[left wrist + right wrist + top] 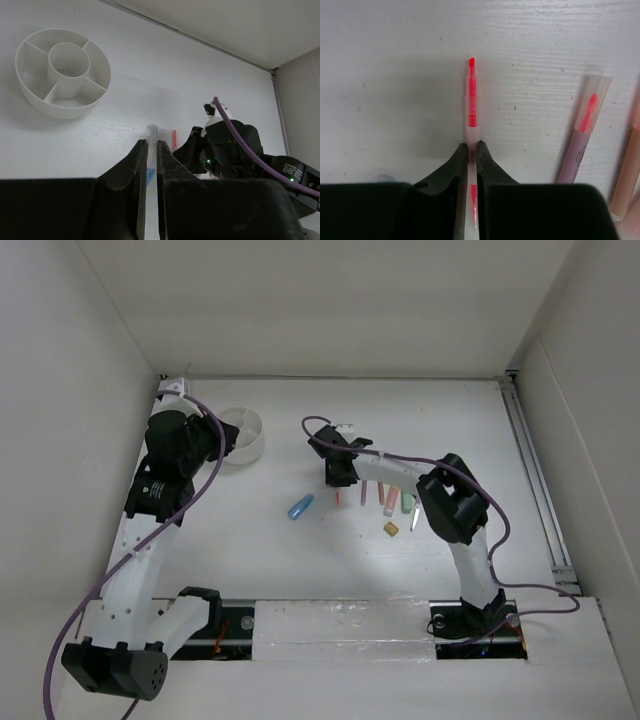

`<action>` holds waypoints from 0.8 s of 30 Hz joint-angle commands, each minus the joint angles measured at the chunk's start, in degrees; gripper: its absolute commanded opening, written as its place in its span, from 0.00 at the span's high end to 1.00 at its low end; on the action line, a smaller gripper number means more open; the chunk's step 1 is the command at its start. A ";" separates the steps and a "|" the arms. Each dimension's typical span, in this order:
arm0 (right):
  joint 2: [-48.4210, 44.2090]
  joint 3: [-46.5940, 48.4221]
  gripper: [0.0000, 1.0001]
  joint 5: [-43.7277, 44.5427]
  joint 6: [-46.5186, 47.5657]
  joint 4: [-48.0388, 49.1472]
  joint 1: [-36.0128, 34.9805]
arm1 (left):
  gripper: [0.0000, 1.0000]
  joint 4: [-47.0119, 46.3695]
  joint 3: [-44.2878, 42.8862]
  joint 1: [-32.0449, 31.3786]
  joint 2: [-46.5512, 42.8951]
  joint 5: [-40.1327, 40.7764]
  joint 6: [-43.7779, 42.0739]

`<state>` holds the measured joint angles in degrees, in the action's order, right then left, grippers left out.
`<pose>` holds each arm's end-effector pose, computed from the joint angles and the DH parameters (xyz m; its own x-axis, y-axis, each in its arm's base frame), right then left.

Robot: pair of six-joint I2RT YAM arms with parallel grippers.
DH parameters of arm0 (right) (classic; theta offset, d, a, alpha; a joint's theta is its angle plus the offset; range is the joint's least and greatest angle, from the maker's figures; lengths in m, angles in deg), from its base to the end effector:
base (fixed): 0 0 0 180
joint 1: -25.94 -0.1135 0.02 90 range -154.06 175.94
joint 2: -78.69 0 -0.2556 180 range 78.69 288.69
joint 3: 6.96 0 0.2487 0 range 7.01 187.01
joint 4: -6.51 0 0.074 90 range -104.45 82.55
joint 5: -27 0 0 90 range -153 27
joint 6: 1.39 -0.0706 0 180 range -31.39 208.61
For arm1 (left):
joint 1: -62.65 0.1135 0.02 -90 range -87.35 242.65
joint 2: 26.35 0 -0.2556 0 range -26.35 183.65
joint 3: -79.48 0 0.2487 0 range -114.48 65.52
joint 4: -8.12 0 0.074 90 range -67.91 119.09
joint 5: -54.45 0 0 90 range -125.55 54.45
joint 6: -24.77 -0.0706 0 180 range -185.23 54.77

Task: Sort the stationery into containers
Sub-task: Pick up the pen from the center of the board.

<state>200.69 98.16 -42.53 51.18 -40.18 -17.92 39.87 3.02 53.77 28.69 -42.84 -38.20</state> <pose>0.3458 0.2980 0.1326 -0.8391 -0.0166 -0.5438 -0.0339 0.9992 0.0218 0.2424 -0.0469 0.3880 -0.2835 -0.4120 -0.8660 0.1657 0.8684 -0.4674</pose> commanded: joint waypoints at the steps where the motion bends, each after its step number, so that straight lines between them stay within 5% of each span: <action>1: 3.24 1.39 1.00 -1.05 -0.80 -2.85 0.35 | 1.00 -1.87 0.19 0.10 -1.17 0.52 -0.83; 7: -7.94 -6.67 1.00 -3.49 0.85 3.35 1.40 | 1.00 -1.87 0.19 0.10 -1.17 -0.88 -0.83; 11: -24.76 -17.84 1.00 -13.85 4.55 18.54 0.71 | 1.00 -6.50 0.80 0.10 -0.65 -11.31 -1.36; 15: -34.44 -19.86 1.00 -22.11 9.39 20.05 -4.91 | 1.00 -14.76 2.21 0.10 -0.64 -30.36 -0.58; 24: -44.56 -29.63 1.00 -40.23 4.04 36.06 -6.59 | 1.00 -31.30 9.85 0.10 -3.02 -43.85 7.07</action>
<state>154.87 70.18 -75.60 57.10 -11.18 -24.39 18.93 11.48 53.75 27.36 -78.95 -34.55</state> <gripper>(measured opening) 0.056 0.033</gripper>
